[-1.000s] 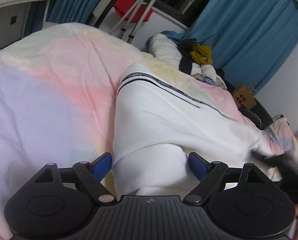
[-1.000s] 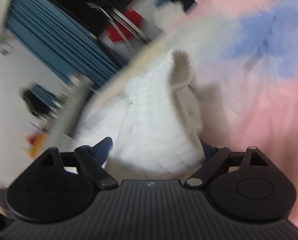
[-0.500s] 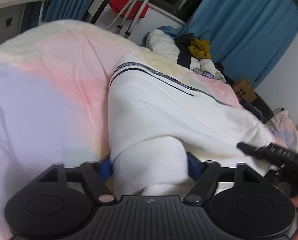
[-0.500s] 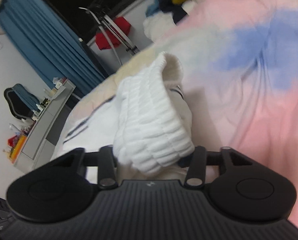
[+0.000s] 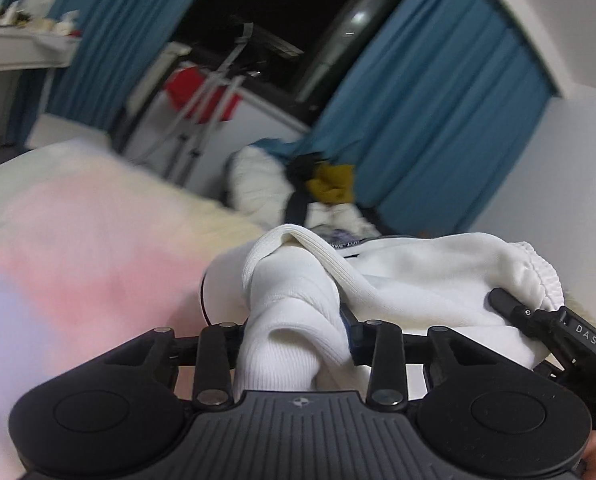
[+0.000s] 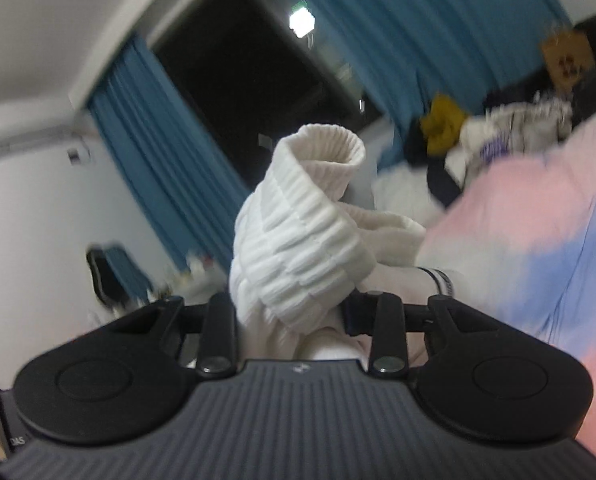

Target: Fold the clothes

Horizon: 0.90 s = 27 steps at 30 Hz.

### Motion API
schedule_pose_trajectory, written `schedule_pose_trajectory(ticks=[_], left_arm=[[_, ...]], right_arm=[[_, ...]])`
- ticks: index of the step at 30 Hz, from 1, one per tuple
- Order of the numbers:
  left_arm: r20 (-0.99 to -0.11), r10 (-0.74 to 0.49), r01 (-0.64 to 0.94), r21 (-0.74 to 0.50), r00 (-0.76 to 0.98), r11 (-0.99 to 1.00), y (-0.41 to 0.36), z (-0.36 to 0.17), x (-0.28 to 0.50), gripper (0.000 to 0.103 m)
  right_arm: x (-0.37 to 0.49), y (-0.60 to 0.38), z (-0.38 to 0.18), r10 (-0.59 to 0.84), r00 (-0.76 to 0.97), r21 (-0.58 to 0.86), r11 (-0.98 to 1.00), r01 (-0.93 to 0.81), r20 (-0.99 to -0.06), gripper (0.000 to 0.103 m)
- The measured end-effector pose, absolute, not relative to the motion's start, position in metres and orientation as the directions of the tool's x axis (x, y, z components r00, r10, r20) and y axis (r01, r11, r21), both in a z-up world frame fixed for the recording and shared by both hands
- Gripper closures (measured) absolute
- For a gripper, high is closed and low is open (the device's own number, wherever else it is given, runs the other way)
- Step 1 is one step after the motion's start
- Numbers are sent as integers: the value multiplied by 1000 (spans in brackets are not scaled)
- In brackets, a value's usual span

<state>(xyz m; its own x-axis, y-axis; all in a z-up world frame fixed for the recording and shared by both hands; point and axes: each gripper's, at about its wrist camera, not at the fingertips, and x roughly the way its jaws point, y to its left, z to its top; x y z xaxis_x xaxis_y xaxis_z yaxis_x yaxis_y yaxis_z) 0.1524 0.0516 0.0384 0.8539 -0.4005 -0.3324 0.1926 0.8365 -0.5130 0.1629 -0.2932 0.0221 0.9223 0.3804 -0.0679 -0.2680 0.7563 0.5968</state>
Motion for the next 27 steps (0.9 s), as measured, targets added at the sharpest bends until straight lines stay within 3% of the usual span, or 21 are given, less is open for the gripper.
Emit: schedule_pose_trajectory(ticks=[7, 11, 13, 16, 18, 21, 24, 27], left_arm=[[-249, -498, 363, -436, 831, 824, -67, 77, 228, 64], [-288, -563, 444, -386, 774, 808, -143, 62, 284, 64], [-344, -575, 468, -348, 742, 812, -177, 39, 308, 64], [-473, -546, 455, -301, 692, 838, -217, -14, 333, 63], [-546, -519, 443, -276, 658, 853, -231, -51, 345, 60], [-571, -531, 468, -269, 627, 842, -227, -88, 347, 51], [-558, -553, 498, -266, 618, 825, -221, -108, 343, 49], [-576, -552, 494, -274, 604, 826, -214, -104, 344, 43]], right_arm=[[170, -385, 32, 215, 973, 612, 759, -223, 89, 67], [188, -437, 5, 96, 993, 636, 763, -120, 72, 67], [196, -457, -20, 44, 999, 655, 754, -47, 22, 67], [220, -482, -65, -7, 987, 680, 724, 117, -163, 67], [237, -490, -99, 19, 930, 632, 739, 234, -367, 67], [241, -499, -131, 120, 809, 572, 766, 293, -576, 66], [239, -509, -137, 144, 812, 646, 689, 327, -565, 65], [243, -501, -132, 104, 806, 590, 736, 332, -583, 63]])
